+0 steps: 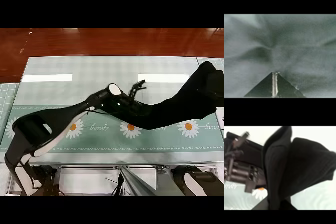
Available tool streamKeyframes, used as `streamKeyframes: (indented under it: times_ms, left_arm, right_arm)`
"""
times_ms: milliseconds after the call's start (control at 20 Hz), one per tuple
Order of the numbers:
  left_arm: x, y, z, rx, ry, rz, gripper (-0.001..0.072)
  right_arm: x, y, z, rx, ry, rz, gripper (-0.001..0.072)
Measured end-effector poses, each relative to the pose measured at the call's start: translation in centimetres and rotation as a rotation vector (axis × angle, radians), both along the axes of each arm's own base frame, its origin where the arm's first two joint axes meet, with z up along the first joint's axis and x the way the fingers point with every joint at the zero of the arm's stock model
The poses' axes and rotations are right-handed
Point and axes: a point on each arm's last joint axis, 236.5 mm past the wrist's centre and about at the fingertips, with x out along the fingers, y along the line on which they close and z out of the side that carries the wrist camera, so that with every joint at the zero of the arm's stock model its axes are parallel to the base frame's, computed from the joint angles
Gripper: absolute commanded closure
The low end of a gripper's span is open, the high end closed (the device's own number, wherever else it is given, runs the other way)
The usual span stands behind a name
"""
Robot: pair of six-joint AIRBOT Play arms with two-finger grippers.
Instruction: Fold the shirts.
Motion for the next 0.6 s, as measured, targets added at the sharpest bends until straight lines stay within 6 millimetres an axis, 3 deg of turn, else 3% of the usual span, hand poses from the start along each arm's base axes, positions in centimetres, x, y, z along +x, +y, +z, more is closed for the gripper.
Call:
streamKeyframes:
  times_ms: [150,250,450,600]
  left_arm:
    - [4.5,3.6,2.8,-0.045,-0.017,0.065,0.068]
    - [8.3,7.5,6.5,-0.072,-0.088,0.124,0.068]
    - [14.2,18.4,17.1,-0.1,-0.323,0.294,0.0679]
    - [14.7,26.8,24.7,-0.099,-0.49,0.413,0.0678]
  right_arm:
    - [1.1,-0.2,0.4,-0.002,-0.043,-0.016,0.0696]
    - [2.3,0.9,0.2,0.014,-0.058,0.016,0.0696]
    - [5.4,5.6,-2.4,0.018,-0.039,0.141,0.0695]
    - [8.5,10.2,-5.9,0.036,-0.011,0.192,0.0695]
